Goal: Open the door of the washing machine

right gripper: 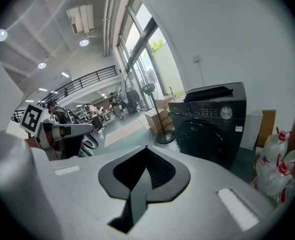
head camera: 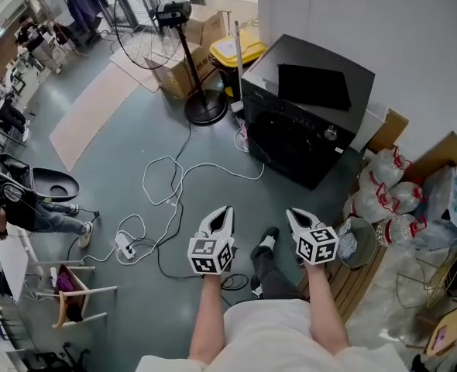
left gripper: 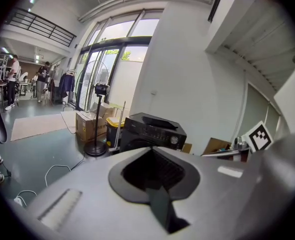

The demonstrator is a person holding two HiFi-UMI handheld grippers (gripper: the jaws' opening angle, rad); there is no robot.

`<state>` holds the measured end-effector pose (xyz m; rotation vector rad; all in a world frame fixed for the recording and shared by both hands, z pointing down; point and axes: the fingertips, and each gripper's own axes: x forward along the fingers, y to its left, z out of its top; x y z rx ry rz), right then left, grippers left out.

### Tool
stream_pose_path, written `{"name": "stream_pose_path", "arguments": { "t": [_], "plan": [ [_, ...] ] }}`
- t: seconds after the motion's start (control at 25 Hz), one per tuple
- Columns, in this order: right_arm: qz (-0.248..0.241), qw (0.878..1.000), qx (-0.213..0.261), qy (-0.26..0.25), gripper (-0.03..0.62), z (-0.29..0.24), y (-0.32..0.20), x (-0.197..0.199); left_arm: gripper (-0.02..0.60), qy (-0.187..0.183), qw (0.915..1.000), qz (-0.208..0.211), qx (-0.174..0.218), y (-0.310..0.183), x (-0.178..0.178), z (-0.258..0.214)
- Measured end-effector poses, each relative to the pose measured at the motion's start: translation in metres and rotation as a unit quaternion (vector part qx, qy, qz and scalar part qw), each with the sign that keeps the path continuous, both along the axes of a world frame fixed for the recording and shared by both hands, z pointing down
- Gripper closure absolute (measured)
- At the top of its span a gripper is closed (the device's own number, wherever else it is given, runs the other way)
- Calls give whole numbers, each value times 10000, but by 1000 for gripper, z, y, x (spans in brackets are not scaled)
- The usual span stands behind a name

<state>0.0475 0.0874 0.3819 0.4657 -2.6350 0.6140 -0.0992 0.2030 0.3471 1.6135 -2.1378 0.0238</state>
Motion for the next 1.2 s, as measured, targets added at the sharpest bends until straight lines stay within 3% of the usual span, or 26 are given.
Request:
{"name": "stream_pose_path", "arguments": {
  "t": [0.4,0.64,0.84,1.0,1.2],
  "plan": [
    [390,9992,115,65,594,0,-92,-64,522,94,9982,543,-235,-100,-67,9],
    [713,9971,-250,-24,594,14,-147,-102,522,134,9954,877,-356,-166,-105,7],
    [1045,9932,-501,-61,594,44,-193,-127,522,3,9913,1155,-631,-214,-131,28],
    [1149,9914,-569,276,594,78,-203,-132,522,65,9911,1133,-691,-230,-148,54],
    [1618,9837,-617,491,595,114,-221,-134,522,99,9879,1337,-783,-253,-173,100]
  ]
}}
